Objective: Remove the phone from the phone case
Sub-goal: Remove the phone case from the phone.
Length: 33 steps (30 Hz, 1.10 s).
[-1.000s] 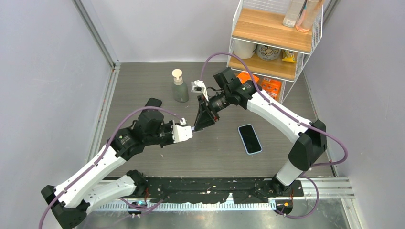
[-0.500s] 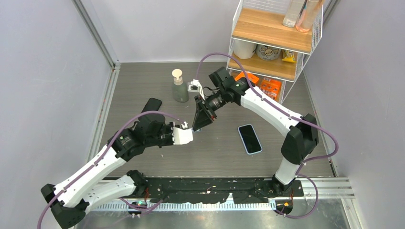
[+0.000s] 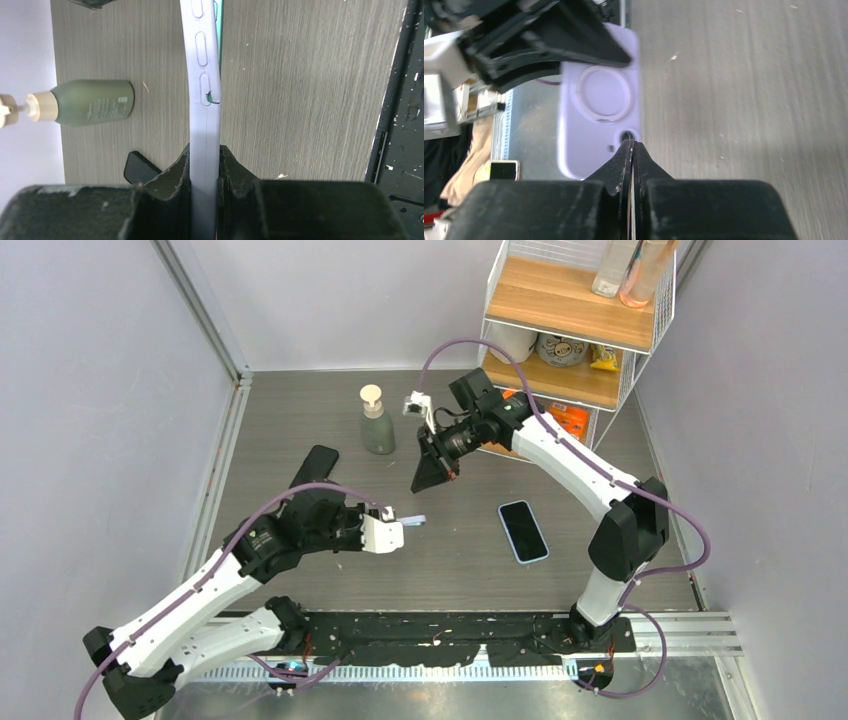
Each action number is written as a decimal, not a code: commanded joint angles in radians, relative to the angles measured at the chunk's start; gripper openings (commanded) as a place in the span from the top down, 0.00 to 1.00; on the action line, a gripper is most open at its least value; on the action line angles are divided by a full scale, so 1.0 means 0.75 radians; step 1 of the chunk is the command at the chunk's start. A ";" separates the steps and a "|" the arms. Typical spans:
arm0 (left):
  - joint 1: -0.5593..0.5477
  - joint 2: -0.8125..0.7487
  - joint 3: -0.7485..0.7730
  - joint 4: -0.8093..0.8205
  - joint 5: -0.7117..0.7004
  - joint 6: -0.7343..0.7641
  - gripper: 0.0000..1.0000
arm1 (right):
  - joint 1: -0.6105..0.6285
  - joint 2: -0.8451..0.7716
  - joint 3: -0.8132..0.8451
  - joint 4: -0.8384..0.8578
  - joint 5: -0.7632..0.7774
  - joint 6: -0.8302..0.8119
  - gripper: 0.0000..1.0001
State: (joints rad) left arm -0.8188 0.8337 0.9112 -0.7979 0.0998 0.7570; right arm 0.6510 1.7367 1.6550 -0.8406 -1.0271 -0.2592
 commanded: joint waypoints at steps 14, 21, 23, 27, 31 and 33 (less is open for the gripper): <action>0.164 -0.056 0.057 0.147 0.276 -0.124 1.00 | -0.068 -0.416 -0.075 0.068 0.401 -0.083 0.29; 0.322 -0.038 0.159 0.171 0.592 -0.348 1.00 | -0.069 -0.658 -0.330 0.263 0.472 -0.051 0.15; 0.355 -0.027 0.174 0.205 0.708 -0.429 1.00 | -0.069 -0.733 -0.393 0.321 0.447 -0.052 0.11; 0.372 0.009 0.188 0.292 0.888 -0.577 1.00 | -0.069 -0.769 -0.431 0.364 0.369 -0.082 0.09; 0.372 0.048 0.172 0.408 1.039 -0.703 1.00 | -0.066 -0.736 -0.391 0.346 0.263 -0.089 0.12; 0.372 0.059 0.154 0.459 1.072 -0.748 1.00 | -0.065 -0.716 -0.365 0.322 0.215 -0.106 0.15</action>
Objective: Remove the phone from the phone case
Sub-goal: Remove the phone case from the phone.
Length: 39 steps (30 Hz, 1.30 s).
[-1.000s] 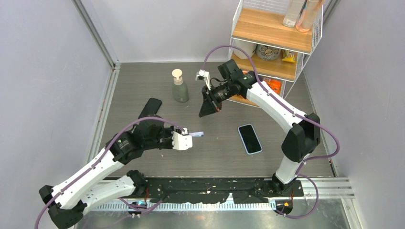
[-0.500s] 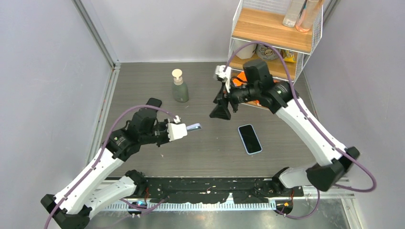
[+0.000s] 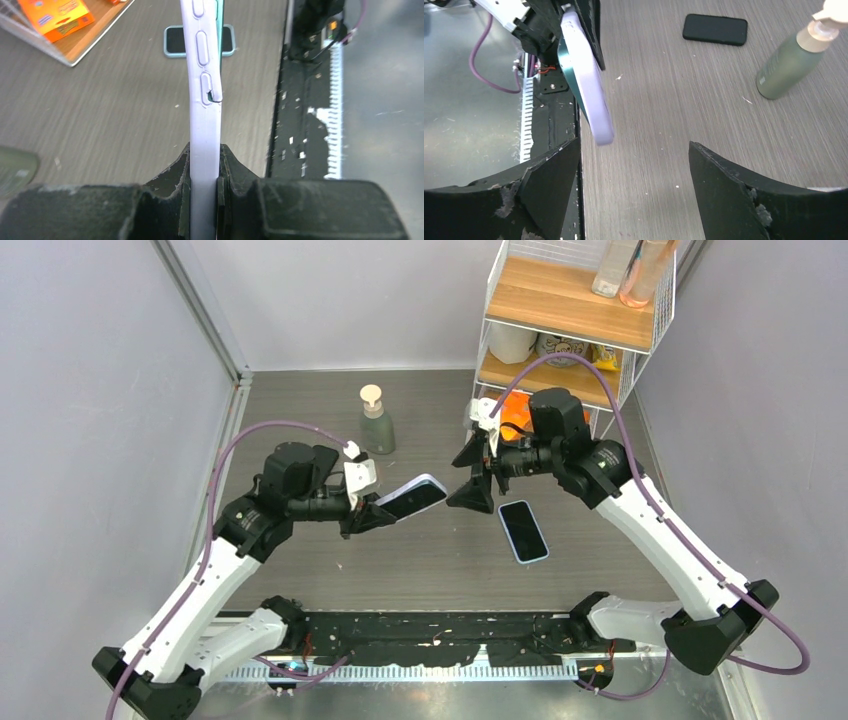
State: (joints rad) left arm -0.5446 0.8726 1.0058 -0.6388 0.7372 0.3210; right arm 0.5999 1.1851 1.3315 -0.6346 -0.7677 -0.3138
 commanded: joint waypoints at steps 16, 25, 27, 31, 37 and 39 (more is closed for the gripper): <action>0.006 0.006 -0.016 0.307 0.259 -0.191 1.00 | 0.008 0.076 0.093 -0.021 -0.273 -0.126 0.83; 0.006 0.018 -0.019 0.186 0.377 -0.006 1.00 | 0.012 0.084 0.102 -0.171 -0.315 -0.312 0.95; 0.007 0.025 -0.017 0.125 0.403 0.066 1.00 | 0.013 0.095 0.121 -0.237 -0.327 -0.379 0.95; 0.003 0.019 -0.029 0.029 0.467 0.215 1.00 | 0.023 0.119 0.150 -0.353 -0.334 -0.524 0.95; -0.038 0.027 -0.008 -0.157 0.435 0.384 1.00 | 0.059 0.165 0.172 -0.480 -0.292 -0.733 0.95; -0.055 0.034 0.001 -0.211 0.422 0.434 1.00 | 0.069 0.181 0.181 -0.511 -0.288 -0.799 0.95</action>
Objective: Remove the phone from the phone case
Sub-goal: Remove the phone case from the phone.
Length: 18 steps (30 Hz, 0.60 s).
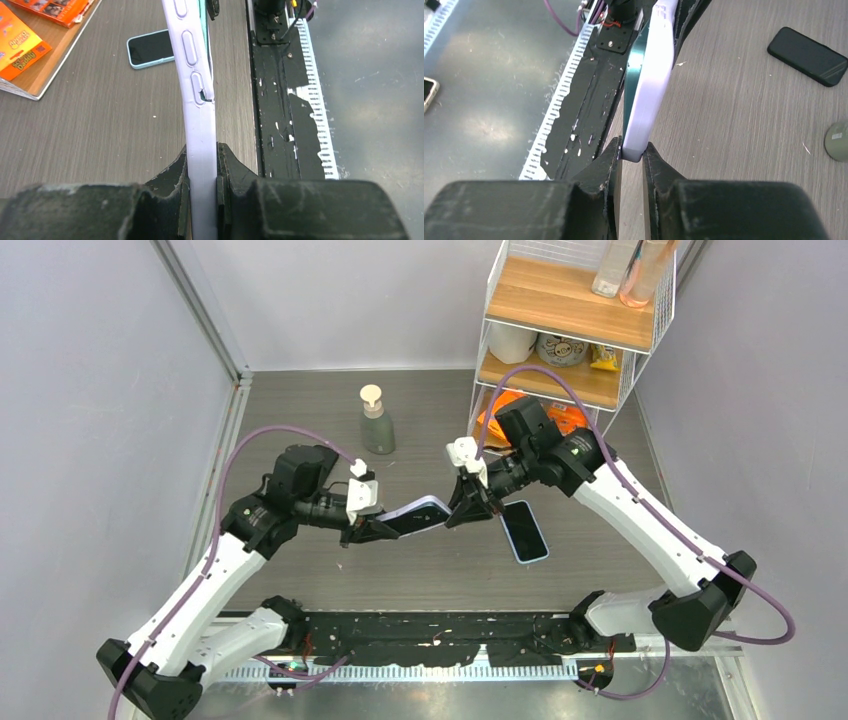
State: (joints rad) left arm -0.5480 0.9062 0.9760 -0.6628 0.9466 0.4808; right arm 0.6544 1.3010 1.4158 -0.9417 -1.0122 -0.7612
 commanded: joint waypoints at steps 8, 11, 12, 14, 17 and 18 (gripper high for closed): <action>-0.094 0.009 0.067 -0.289 0.155 0.359 1.00 | 0.040 0.065 0.106 -0.182 0.072 -0.438 0.95; -0.110 0.019 0.076 -0.337 0.139 0.405 1.00 | 0.062 0.073 0.116 -0.214 0.096 -0.514 0.95; -0.118 0.021 0.076 -0.348 0.132 0.420 1.00 | 0.071 0.076 0.121 -0.228 0.109 -0.545 0.95; -0.127 0.023 0.076 -0.377 0.128 0.449 1.00 | 0.084 0.082 0.126 -0.250 0.133 -0.590 0.95; -0.137 0.022 0.069 -0.405 0.122 0.480 1.00 | 0.102 0.081 0.127 -0.265 0.165 -0.637 0.95; -0.139 0.023 0.069 -0.420 0.121 0.495 1.00 | 0.108 0.080 0.126 -0.267 0.174 -0.649 0.95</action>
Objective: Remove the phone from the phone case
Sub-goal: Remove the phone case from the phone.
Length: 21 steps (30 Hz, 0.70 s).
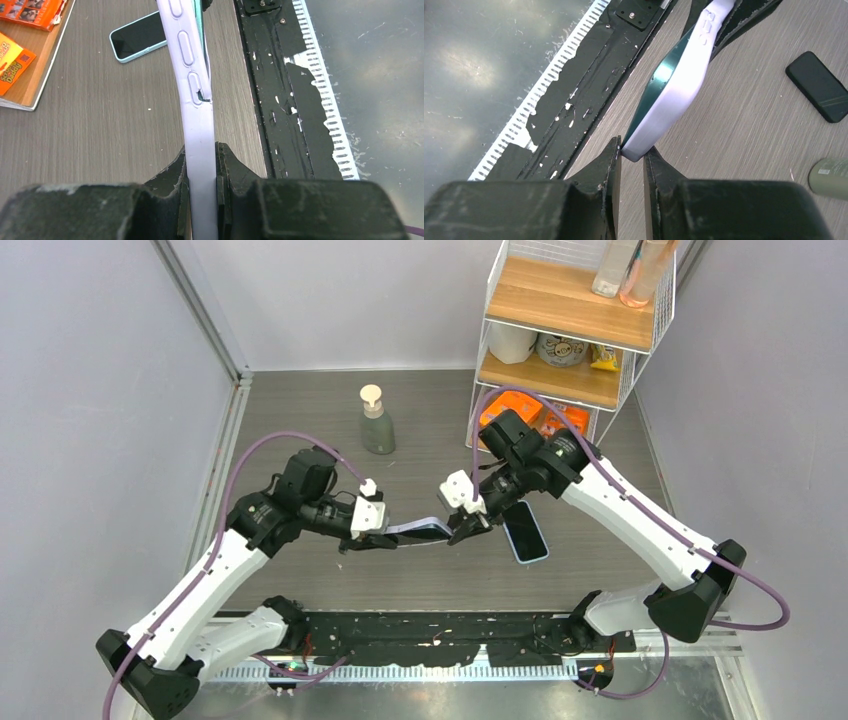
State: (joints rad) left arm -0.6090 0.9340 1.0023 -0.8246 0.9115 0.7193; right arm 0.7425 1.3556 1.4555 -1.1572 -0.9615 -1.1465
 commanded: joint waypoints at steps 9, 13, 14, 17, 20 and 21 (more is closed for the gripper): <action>-0.084 0.006 0.036 -0.269 0.161 0.240 1.00 | 0.048 0.001 0.070 0.014 0.193 -0.188 0.95; -0.094 0.008 0.027 -0.279 0.142 0.258 1.00 | 0.071 -0.003 0.075 0.009 0.226 -0.200 0.95; -0.096 0.008 0.024 -0.279 0.138 0.260 1.00 | 0.074 -0.003 0.076 0.008 0.228 -0.201 0.95; -0.097 0.003 0.013 -0.278 0.123 0.265 1.00 | 0.087 -0.003 0.080 0.004 0.246 -0.205 0.95; -0.100 -0.002 0.001 -0.289 0.101 0.281 1.00 | 0.097 -0.003 0.082 0.002 0.268 -0.212 0.95; -0.100 -0.002 -0.006 -0.288 0.094 0.284 1.00 | 0.102 -0.002 0.083 0.002 0.274 -0.211 0.95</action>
State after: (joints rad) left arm -0.6426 0.9493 1.0077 -0.8978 0.8875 0.8505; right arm 0.8322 1.3556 1.4559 -1.2129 -0.8501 -1.2709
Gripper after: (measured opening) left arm 0.198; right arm 0.225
